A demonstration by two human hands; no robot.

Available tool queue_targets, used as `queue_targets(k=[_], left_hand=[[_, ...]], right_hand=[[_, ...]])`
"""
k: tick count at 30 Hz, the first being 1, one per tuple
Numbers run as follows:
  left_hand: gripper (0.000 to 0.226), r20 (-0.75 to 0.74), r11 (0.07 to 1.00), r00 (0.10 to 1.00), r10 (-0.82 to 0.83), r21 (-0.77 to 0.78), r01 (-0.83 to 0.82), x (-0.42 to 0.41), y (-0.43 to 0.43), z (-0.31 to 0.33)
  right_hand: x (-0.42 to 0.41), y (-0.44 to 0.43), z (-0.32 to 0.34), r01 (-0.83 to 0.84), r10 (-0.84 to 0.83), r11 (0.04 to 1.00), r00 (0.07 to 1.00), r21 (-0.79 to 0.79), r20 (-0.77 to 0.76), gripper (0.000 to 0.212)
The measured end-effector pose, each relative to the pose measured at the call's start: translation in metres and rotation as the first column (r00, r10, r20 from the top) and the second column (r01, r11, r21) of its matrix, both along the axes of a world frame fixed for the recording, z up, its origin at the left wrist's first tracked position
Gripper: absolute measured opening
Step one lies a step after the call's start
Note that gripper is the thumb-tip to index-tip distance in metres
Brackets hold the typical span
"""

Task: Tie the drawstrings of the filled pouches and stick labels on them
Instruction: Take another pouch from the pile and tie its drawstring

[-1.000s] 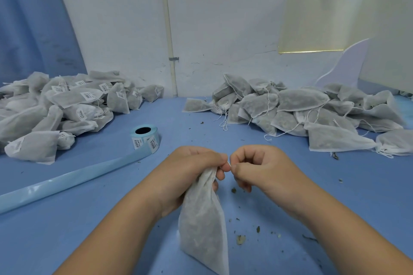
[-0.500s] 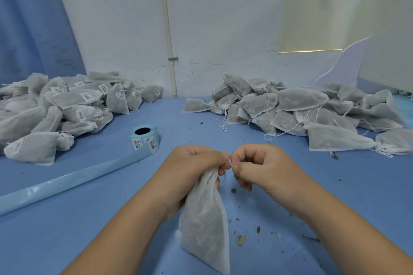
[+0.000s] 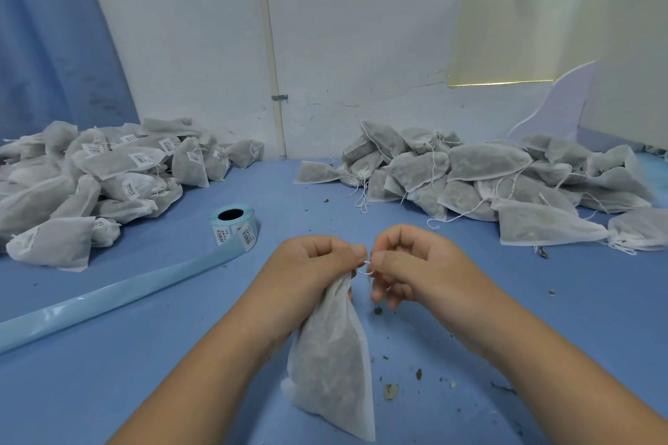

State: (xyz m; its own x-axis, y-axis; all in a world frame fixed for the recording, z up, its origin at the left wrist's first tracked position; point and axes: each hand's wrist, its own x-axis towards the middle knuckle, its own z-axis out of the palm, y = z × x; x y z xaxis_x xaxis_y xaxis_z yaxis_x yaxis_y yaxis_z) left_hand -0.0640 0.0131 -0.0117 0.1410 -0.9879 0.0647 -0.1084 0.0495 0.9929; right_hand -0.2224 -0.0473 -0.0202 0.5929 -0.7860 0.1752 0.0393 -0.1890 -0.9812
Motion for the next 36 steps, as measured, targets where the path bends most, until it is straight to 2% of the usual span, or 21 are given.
queue_targets(k=[4, 7, 13, 16, 19, 24, 31, 36], left_hand=[[0.024, 0.051, 1.0, 0.998, 0.023, -0.007, -0.022, -0.001, 0.0, -0.001], [0.028, 0.137, 0.999, 0.989, 0.047, -0.014, -0.045, 0.0, -0.002, -0.002], [0.025, 0.297, 0.995, 0.95, 0.094, -0.041, -0.086, 0.001, -0.005, -0.007], [0.024, 0.338, 0.992, 0.933, 0.126, -0.071, -0.108, 0.003, -0.007, -0.009], [0.022, 0.365, 0.987, 0.918, 0.153, -0.104, -0.123, 0.003, -0.008, -0.01], [0.02, 0.393, 0.972, 0.896, 0.206, -0.188, -0.14, 0.002, -0.006, -0.012], [0.015, 0.392, 0.967, 0.907, 0.154, -0.248, -0.057, 0.0, -0.004, -0.01], [0.016, 0.477, 0.965, 0.865, 0.155, -0.261, -0.029, 0.001, -0.001, -0.008]], right_hand=[[0.003, 0.005, -0.001, 0.044, -0.045, 0.998, 0.999, -0.036, -0.012, 0.008], [0.005, 0.005, -0.004, 0.138, -0.149, 0.978, 0.987, -0.157, -0.065, 0.012], [0.006, 0.007, -0.008, 0.218, -0.317, 0.84, 0.94, -0.496, -0.125, 0.027], [0.006, 0.006, -0.009, 0.231, -0.385, 0.76, 0.913, -0.607, -0.134, 0.021], [0.006, 0.005, -0.01, 0.213, -0.373, 0.792, 0.911, -0.572, -0.177, 0.015], [0.003, 0.004, -0.008, 0.175, -0.252, 0.923, 0.948, -0.342, -0.194, 0.016], [0.002, 0.003, -0.004, 0.156, -0.206, 0.955, 0.96, -0.252, -0.189, 0.015], [0.001, 0.002, -0.004, 0.158, -0.215, 0.954, 0.952, -0.254, -0.216, 0.014]])
